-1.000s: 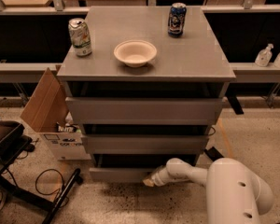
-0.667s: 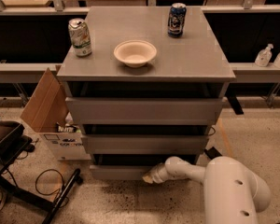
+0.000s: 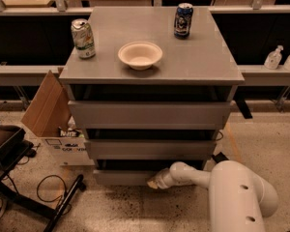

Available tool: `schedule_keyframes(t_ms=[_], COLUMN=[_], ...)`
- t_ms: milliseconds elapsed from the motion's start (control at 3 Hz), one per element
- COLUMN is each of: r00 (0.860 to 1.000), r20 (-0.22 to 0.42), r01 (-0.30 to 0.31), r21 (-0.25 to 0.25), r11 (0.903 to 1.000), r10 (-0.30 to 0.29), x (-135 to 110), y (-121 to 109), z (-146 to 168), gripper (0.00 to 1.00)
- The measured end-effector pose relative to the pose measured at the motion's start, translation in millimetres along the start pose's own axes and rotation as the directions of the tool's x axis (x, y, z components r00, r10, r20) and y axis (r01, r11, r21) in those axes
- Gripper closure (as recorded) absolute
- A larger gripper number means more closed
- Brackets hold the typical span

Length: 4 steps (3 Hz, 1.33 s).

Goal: Close bottom drawer

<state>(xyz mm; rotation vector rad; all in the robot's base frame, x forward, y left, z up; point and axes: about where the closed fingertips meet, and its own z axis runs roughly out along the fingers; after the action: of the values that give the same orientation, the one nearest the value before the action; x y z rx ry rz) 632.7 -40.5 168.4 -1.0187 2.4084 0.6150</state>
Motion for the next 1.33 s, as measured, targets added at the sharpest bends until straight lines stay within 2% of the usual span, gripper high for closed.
schedule_keyframes(t_ms=[333,1000,1333], r00=[1.0,1.0,1.0], r20=[-0.002,-0.004,-0.005], r01=[0.0,0.0,0.0], r21=[-0.004,-0.01,-0.012], r11=[1.0,0.9999,0.9999], r10=[0.0,0.0,0.0], x=[0.9,2.1,2.5], y=[2.4,5.9,6.8], z=[2.3,5.4,6.3], gripper=[0.51,0.04,1.0])
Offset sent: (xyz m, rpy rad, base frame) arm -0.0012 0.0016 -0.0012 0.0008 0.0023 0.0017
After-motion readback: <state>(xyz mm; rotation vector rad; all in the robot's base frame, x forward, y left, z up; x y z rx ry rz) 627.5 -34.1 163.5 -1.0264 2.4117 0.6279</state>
